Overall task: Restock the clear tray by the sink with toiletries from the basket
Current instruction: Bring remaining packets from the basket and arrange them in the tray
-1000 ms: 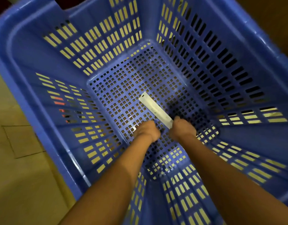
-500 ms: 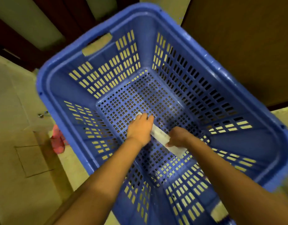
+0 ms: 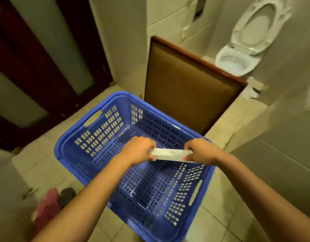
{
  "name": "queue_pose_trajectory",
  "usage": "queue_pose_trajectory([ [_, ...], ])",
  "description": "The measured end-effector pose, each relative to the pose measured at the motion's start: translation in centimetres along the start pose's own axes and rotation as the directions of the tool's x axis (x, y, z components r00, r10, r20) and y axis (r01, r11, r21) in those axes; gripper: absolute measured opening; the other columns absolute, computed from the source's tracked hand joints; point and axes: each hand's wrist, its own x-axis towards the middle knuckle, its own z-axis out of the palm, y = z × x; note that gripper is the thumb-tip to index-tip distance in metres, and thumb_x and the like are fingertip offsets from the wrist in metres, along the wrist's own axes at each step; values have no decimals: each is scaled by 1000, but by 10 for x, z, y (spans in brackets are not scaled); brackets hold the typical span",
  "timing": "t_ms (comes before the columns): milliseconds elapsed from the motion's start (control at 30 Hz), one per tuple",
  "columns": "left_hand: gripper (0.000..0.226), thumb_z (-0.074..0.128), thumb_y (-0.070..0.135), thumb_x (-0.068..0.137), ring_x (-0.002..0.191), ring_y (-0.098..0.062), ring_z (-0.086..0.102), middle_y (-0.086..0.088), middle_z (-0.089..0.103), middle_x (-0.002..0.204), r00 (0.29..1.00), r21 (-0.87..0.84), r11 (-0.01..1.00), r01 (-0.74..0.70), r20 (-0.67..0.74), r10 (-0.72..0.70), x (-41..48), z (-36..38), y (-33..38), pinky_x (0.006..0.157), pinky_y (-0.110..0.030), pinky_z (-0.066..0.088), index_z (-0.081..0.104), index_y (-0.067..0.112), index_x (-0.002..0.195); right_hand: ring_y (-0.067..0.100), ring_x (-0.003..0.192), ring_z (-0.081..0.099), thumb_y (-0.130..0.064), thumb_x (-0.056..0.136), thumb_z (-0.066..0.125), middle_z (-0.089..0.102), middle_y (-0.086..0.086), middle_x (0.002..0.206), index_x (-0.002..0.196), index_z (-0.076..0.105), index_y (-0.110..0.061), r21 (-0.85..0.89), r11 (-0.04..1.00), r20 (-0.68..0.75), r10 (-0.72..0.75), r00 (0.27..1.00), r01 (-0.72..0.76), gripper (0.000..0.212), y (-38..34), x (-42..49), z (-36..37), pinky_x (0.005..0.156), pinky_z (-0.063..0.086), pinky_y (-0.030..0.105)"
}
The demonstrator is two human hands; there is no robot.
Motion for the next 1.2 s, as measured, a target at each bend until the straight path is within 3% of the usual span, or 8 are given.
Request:
queue_pose_trajectory([
  [100, 29, 67, 39, 82, 93, -24, 59, -3, 66, 103, 992, -5, 993, -120, -31, 120, -9, -35, 44, 73, -36, 45, 62, 18, 102, 26, 96, 58, -33, 89, 57, 63, 7, 104, 92, 54, -21, 25, 995, -240, 100, 966, -97, 13, 16, -68, -11, 73, 42, 32],
  [267, 25, 69, 37, 81, 92, -21, 59, 0, 65, 102, 948, 125, 942, -312, -32, 318, -13, -79, 128, 74, -36, 48, 61, 20, 97, 27, 104, 56, -35, 92, 51, 60, 6, 114, 112, 54, -16, 80, 962, -478, 268, 836, -262, 28, 38, -171, -1, 78, 44, 32],
  [400, 25, 67, 36, 82, 92, -18, 57, 2, 62, 103, 880, 194, 865, -462, -20, 474, -22, -92, 209, 75, -35, 48, 60, 20, 100, 25, 100, 57, -35, 92, 51, 60, 6, 110, 109, 56, -17, 214, 902, -532, 430, 729, -375, 25, 54, -255, 27, 78, 46, 35],
  [667, 33, 61, 41, 85, 97, -22, 55, -2, 58, 105, 598, 323, 554, -768, 48, 800, -72, -34, 360, 79, -33, 45, 57, 16, 105, 25, 101, 57, -31, 89, 54, 62, 6, 106, 99, 59, -16, 442, 690, -498, 721, 482, -574, 19, 57, -432, 132, 79, 43, 35],
  [833, 24, 66, 35, 83, 93, -17, 55, 6, 51, 91, 362, 154, 343, -926, 116, 925, -143, 46, 448, 76, -28, 40, 60, 19, 99, 23, 95, 57, -30, 88, 56, 62, 2, 97, 91, 60, -17, 615, 471, -385, 879, 281, -633, 14, 14, -546, 238, 70, 39, 31],
  [933, 16, 63, 32, 84, 90, -14, 56, 6, 59, 95, 187, 71, 178, -981, 165, 968, -198, 104, 500, 75, -28, 42, 59, 21, 95, 20, 91, 55, -31, 91, 51, 52, -4, 89, 95, 58, -19, 677, 291, -303, 947, 105, -676, 15, -25, -613, 307, 69, 40, 32],
  [1067, 18, 46, 30, 74, 66, -21, 59, 1, 59, 72, -177, 195, -187, -963, 67, 982, -266, 170, 552, 55, -30, 46, 57, 16, 76, 28, 81, 59, -19, 89, 56, 59, 2, 85, 91, 62, -15, 649, 126, -361, 919, -157, -750, 8, -74, -673, 389, 61, 41, 32],
  [1200, 8, 54, 19, 70, 53, -20, 53, 2, 57, 65, -427, 184, -422, -888, 15, 904, -311, 224, 596, 45, -25, 43, 59, 16, 76, 27, 65, 60, -4, 68, 74, 62, 2, 74, 79, 65, -14, 680, -87, -301, 873, -385, -728, 17, -112, -706, 446, 50, 46, 34],
])
